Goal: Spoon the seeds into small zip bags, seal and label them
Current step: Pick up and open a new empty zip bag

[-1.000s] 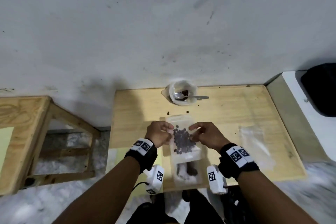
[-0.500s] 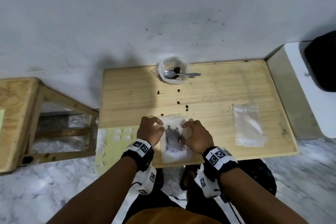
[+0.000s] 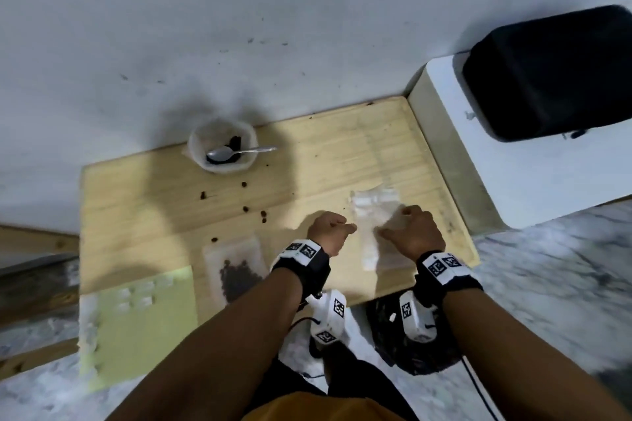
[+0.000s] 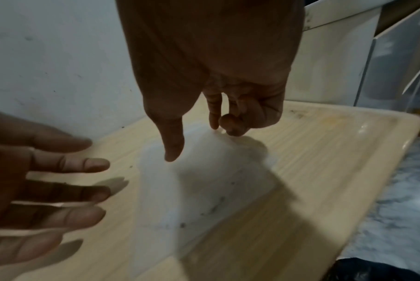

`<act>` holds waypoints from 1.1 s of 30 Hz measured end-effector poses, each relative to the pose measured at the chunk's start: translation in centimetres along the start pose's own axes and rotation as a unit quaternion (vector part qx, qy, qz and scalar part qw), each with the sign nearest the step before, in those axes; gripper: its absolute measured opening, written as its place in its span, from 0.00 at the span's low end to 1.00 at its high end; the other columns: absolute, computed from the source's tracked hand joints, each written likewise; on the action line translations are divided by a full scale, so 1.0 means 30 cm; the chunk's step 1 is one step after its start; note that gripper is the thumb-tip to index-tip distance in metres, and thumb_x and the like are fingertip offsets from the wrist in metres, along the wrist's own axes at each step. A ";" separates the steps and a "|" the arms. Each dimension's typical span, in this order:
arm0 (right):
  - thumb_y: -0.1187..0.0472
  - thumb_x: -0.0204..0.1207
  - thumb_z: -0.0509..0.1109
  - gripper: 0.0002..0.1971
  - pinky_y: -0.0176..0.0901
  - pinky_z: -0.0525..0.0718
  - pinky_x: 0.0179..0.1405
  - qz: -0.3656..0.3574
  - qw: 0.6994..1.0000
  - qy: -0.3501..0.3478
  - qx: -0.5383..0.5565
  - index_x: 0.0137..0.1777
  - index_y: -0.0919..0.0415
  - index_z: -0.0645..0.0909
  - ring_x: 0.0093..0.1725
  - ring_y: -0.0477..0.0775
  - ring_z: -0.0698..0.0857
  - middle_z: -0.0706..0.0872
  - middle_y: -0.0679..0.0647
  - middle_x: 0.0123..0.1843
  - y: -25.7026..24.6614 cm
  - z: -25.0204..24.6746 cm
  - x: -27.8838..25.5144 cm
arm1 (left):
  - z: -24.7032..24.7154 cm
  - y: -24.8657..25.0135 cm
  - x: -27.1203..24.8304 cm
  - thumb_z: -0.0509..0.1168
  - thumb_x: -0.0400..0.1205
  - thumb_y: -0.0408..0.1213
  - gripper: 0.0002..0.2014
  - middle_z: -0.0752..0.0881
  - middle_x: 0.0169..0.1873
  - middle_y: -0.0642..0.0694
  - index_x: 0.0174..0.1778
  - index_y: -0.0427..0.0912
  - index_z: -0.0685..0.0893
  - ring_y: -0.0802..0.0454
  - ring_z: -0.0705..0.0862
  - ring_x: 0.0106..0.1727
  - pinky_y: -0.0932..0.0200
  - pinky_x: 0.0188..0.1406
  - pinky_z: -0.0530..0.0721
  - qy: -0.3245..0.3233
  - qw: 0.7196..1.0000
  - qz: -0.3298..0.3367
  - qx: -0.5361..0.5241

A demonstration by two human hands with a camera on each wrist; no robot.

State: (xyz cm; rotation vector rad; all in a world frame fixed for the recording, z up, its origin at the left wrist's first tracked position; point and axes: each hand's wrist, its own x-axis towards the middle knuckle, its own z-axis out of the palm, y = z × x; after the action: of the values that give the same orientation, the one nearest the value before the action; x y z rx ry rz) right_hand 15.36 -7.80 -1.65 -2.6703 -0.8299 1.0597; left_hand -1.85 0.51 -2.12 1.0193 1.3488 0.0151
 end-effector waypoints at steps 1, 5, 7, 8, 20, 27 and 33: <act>0.36 0.64 0.81 0.46 0.57 0.82 0.65 0.004 1.000 -0.013 -0.022 0.78 0.55 0.69 0.69 0.65 0.80 0.74 0.60 0.74 0.019 -0.008 0.015 | 0.044 0.011 0.018 0.74 0.77 0.41 0.08 0.86 0.48 0.46 0.46 0.49 0.81 0.43 0.84 0.46 0.57 0.39 0.80 0.013 1.000 -0.004 0.001; 0.40 0.65 0.82 0.40 0.56 0.83 0.62 -0.019 1.000 0.007 0.005 0.73 0.54 0.72 0.66 0.62 0.82 0.79 0.56 0.69 0.052 -0.008 0.047 | 0.142 0.031 0.044 0.74 0.77 0.39 0.08 0.88 0.56 0.41 0.51 0.45 0.85 0.38 0.87 0.56 0.48 0.52 0.85 0.050 0.999 0.006 -0.002; 0.44 0.67 0.82 0.33 0.54 0.83 0.61 -0.032 0.998 0.029 0.034 0.70 0.53 0.76 0.64 0.60 0.83 0.82 0.55 0.66 0.065 -0.005 0.049 | 0.162 0.030 0.048 0.74 0.77 0.39 0.08 0.89 0.54 0.43 0.51 0.45 0.86 0.41 0.87 0.56 0.47 0.56 0.86 0.062 0.998 0.015 -0.001; 0.46 0.68 0.81 0.31 0.53 0.83 0.60 -0.036 0.998 0.038 0.044 0.69 0.53 0.77 0.63 0.60 0.83 0.83 0.54 0.64 0.073 -0.003 0.048 | 0.167 0.026 0.049 0.73 0.77 0.39 0.07 0.89 0.53 0.43 0.50 0.46 0.87 0.42 0.87 0.55 0.47 0.57 0.86 0.067 0.998 0.017 0.001; 0.71 0.75 0.73 0.10 0.39 0.79 0.41 -0.072 0.925 0.043 0.369 0.46 0.54 0.85 0.36 0.44 0.84 0.88 0.50 0.40 0.043 -0.051 -0.002 | 0.105 0.040 -0.019 0.73 0.77 0.31 0.09 0.86 0.41 0.49 0.41 0.53 0.88 0.51 0.84 0.42 0.56 0.45 0.82 0.102 0.984 0.138 -0.053; 0.69 0.71 0.80 0.23 0.34 0.80 0.39 -0.160 0.933 -0.056 0.318 0.63 0.48 0.83 0.41 0.47 0.85 0.86 0.50 0.44 -0.200 -0.100 -0.092 | -0.133 0.112 -0.107 0.62 0.74 0.22 0.23 0.89 0.30 0.59 0.29 0.58 0.89 0.56 0.80 0.29 0.59 0.38 0.78 0.142 0.959 0.243 -0.013; 0.73 0.70 0.77 0.08 0.27 0.75 0.30 -0.236 0.939 -0.174 0.179 0.46 0.62 0.92 0.31 0.39 0.81 0.88 0.44 0.32 -0.505 -0.110 -0.230 | -0.437 0.110 -0.254 0.64 0.72 0.21 0.16 0.87 0.33 0.60 0.36 0.49 0.88 0.68 0.81 0.36 0.61 0.45 0.76 0.148 0.937 0.303 0.096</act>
State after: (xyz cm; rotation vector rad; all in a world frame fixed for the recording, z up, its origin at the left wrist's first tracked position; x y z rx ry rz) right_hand 6.80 1.27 9.83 -1.8792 -1.1359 1.4012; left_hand -12.74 6.05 7.44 1.6186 1.2663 0.5273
